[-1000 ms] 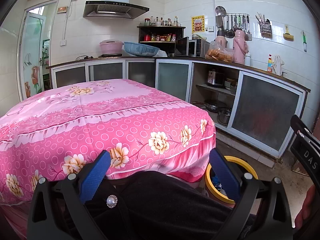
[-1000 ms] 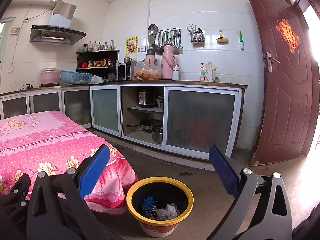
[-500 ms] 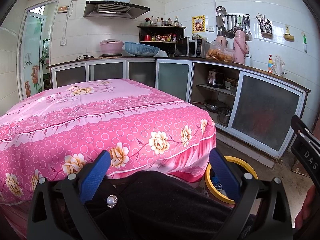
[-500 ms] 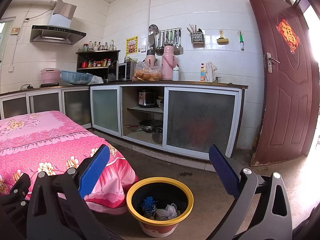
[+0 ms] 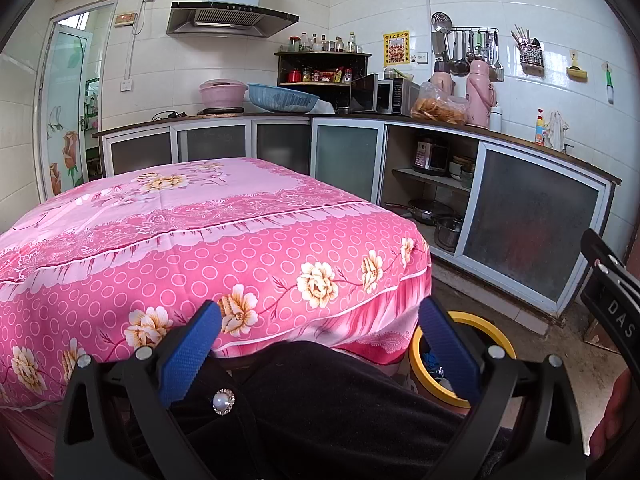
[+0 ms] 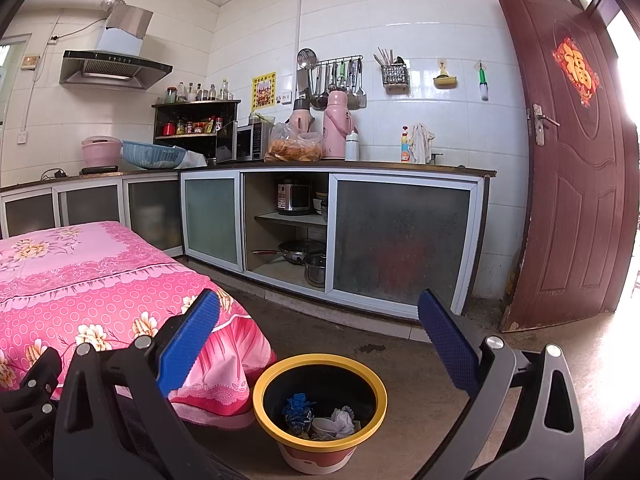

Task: Collect trash

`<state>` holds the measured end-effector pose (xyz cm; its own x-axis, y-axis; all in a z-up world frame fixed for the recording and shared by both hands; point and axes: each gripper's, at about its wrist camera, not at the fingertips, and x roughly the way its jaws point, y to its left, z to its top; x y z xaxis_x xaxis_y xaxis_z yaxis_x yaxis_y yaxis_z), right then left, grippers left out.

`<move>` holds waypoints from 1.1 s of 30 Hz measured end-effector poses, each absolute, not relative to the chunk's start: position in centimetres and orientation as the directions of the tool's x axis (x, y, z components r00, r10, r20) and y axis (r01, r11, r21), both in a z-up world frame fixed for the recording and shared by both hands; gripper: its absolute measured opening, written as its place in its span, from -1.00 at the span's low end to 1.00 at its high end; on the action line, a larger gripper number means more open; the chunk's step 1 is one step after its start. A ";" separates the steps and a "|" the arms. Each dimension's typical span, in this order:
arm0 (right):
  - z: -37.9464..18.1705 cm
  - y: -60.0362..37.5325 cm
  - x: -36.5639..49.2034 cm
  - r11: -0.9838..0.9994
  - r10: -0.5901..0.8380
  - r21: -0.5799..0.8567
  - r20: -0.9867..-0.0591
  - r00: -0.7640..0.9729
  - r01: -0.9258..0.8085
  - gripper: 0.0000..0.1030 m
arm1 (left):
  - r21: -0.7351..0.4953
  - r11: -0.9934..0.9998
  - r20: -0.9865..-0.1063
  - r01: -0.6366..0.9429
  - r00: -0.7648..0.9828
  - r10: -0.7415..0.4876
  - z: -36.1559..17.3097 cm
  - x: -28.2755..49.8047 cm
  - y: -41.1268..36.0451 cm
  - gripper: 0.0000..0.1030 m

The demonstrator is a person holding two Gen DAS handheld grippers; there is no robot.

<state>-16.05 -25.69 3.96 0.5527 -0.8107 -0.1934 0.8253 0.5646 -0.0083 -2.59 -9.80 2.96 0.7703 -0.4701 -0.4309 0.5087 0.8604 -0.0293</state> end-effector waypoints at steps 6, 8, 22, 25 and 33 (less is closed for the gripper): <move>4.0 -25.7 -16.1 0.565 -0.810 -0.009 -0.193 0.553 0.825 0.84 | -0.028 0.860 -0.431 0.509 0.770 -0.470 3.0 -2.6 -9.8 0.85; 4.0 -25.7 -16.1 0.565 -0.811 -0.008 -0.193 0.553 0.825 0.84 | -0.029 0.860 -0.431 0.509 0.770 -0.470 3.0 -2.6 -9.8 0.85; 4.0 -25.7 -16.1 0.564 -0.811 -0.007 -0.194 0.552 0.826 0.84 | -0.033 0.861 -0.438 0.508 0.767 -0.469 2.8 -2.5 -9.7 0.85; 4.0 -25.7 -16.1 0.564 -0.811 -0.007 -0.196 0.552 0.826 0.84 | -0.033 0.860 -0.439 0.508 0.766 -0.470 2.7 -2.5 -9.7 0.85; 3.9 -25.7 -16.1 0.563 -0.811 -0.006 -0.196 0.551 0.826 0.84 | -0.032 0.862 -0.444 0.506 0.765 -0.466 2.7 -2.5 -9.7 0.85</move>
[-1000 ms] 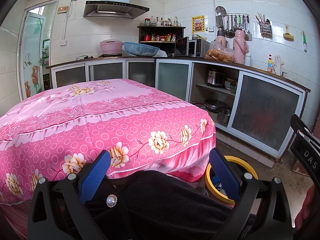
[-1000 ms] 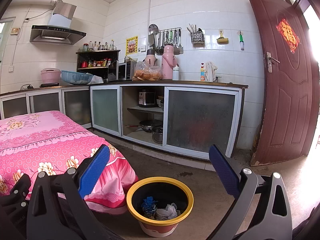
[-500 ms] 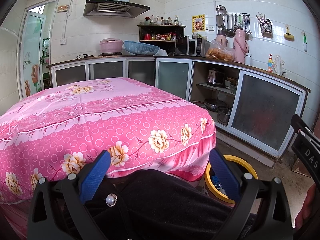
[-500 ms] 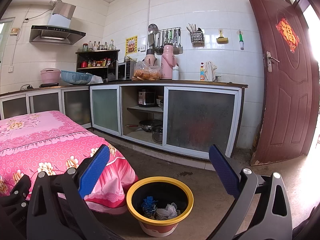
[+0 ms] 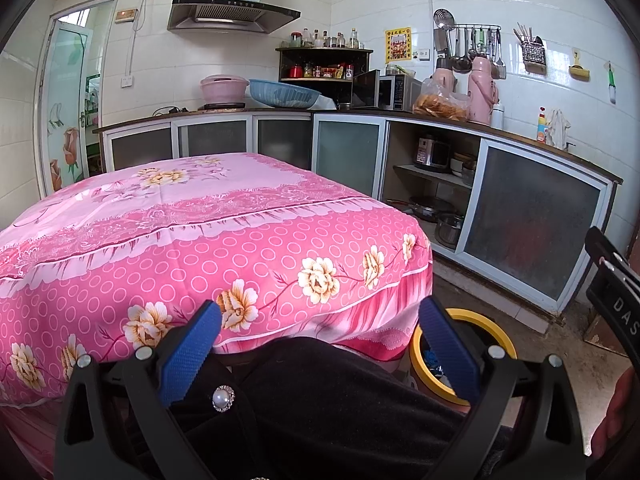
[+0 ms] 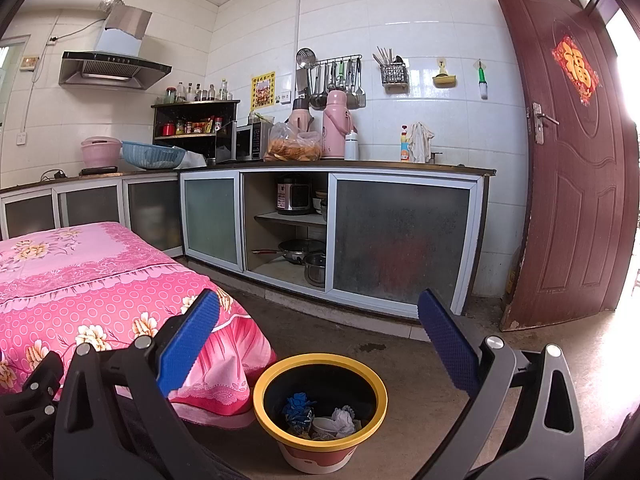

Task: Collect trash

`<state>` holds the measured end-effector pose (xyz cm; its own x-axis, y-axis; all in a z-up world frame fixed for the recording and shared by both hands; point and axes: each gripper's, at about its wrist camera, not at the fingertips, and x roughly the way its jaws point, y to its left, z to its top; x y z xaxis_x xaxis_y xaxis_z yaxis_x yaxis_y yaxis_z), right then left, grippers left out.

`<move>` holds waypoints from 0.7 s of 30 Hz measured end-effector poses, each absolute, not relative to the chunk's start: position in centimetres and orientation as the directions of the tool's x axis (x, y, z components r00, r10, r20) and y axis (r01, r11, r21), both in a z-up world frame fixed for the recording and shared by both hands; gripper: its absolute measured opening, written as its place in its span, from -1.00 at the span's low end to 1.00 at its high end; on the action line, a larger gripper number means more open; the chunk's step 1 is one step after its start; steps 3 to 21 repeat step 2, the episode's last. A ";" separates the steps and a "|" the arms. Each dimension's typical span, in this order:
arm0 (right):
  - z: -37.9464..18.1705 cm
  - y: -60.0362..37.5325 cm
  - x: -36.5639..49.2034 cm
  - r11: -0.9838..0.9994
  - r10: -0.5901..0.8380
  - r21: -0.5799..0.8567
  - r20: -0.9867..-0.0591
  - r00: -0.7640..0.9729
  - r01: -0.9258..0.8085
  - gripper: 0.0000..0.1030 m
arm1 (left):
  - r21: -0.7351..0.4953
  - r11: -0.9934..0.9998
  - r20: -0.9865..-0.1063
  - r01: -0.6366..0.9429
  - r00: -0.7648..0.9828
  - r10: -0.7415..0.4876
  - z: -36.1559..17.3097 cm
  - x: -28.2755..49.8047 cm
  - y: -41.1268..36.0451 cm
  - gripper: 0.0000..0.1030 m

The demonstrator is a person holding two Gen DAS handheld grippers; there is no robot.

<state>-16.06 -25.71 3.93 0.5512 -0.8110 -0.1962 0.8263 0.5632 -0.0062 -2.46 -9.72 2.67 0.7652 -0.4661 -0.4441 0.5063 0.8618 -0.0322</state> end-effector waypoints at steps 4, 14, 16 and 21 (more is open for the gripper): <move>3.9 -25.7 -16.1 0.563 -0.811 -0.005 -0.197 0.551 0.827 0.84 | -0.033 0.861 -0.443 0.507 0.765 -0.467 2.7 -2.5 -9.7 0.85; 3.9 -25.7 -16.1 0.563 -0.811 -0.005 -0.197 0.551 0.827 0.84 | -0.033 0.861 -0.443 0.507 0.765 -0.467 2.7 -2.5 -9.7 0.85; 3.9 -25.7 -16.1 0.563 -0.811 -0.005 -0.197 0.551 0.827 0.84 | -0.033 0.861 -0.443 0.507 0.765 -0.467 2.7 -2.5 -9.7 0.85; 3.9 -25.7 -16.1 0.563 -0.811 -0.005 -0.197 0.551 0.827 0.84 | -0.033 0.861 -0.443 0.507 0.765 -0.467 2.7 -2.5 -9.7 0.85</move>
